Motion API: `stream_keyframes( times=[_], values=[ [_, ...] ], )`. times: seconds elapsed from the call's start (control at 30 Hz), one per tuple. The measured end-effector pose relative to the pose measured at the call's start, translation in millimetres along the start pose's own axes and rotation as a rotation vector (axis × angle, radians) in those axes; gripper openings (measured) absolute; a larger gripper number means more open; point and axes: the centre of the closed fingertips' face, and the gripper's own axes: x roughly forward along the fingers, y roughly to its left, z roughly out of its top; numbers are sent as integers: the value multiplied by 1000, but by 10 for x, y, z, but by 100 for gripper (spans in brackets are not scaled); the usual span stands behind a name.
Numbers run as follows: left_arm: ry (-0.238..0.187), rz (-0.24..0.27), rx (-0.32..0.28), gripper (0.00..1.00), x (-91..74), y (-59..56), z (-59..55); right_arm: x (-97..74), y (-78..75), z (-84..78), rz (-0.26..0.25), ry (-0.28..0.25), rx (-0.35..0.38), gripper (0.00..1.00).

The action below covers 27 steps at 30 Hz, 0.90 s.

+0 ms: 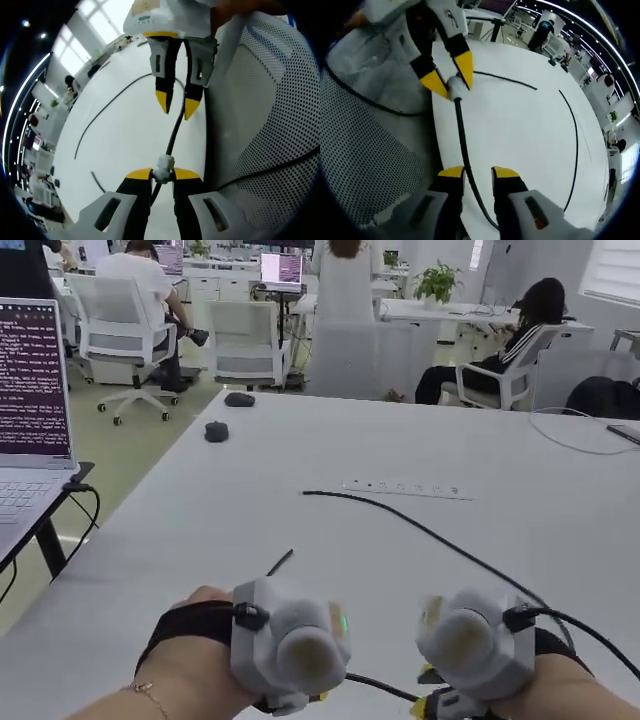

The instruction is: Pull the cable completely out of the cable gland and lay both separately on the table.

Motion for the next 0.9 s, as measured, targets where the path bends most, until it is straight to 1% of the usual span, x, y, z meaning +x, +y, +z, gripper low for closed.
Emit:
stream_keyframes(
  times=[0.07,0.1,0.13,0.17,0.23,0.3,0.33,0.37,0.4,0.43,0.5,0.57,0.6,0.67,0.7,0.73,0.77,0.8,0.83,0.87,0.9],
  values=[
    [0,-5,11,16,5,-20,7,-10,79,167,21,-64,-66,23],
    [1,-9,22,16,8,-32,5,-14,108,209,27,-81,-82,21],
    [4,-17,42,16,13,-48,0,-15,133,229,35,-88,-91,20],
    [-2,-26,47,16,13,-65,13,-12,169,246,42,-91,-96,19],
    [-15,-29,45,16,6,-82,46,-5,209,267,56,-103,-108,18],
    [-21,-29,50,16,10,-84,65,12,237,255,68,-94,-111,15],
    [-23,-30,52,16,11,-86,70,20,236,235,66,-81,-118,12],
    [-23,-30,53,16,11,-86,70,26,220,194,59,-60,-131,6],
    [-25,-33,53,16,12,-90,69,22,198,182,50,-56,-130,4],
    [-29,-37,48,16,16,-99,75,27,189,150,53,-45,-101,3],
    [-15,-31,52,16,17,-89,50,24,157,121,43,-33,-106,3],
    [-5,-26,42,16,22,-73,24,29,107,16,23,15,-100,3],
    [-1,-20,38,16,19,-57,11,30,78,-69,10,56,-100,3],
    [3,-16,33,16,17,-45,-1,34,39,-194,-2,114,-87,3],
    [5,-15,31,16,18,-42,-3,32,28,-238,-7,133,-77,3],
    [6,-13,31,16,15,-40,-3,30,-2,-312,-17,165,-65,3],
    [6,-12,32,16,17,-40,-2,28,-13,-338,-20,176,-61,3],
    [7,-11,33,16,15,-38,-1,18,-47,-409,-34,208,-52,3],
    [8,-8,33,16,14,-33,-1,5,-74,-480,-45,238,-28,3],
    [8,-7,32,16,13,-29,0,-5,-90,-530,-52,259,-12,3],
    [8,-4,27,16,12,-22,0,-9,-110,-567,-57,273,-13,3]
  ],
)
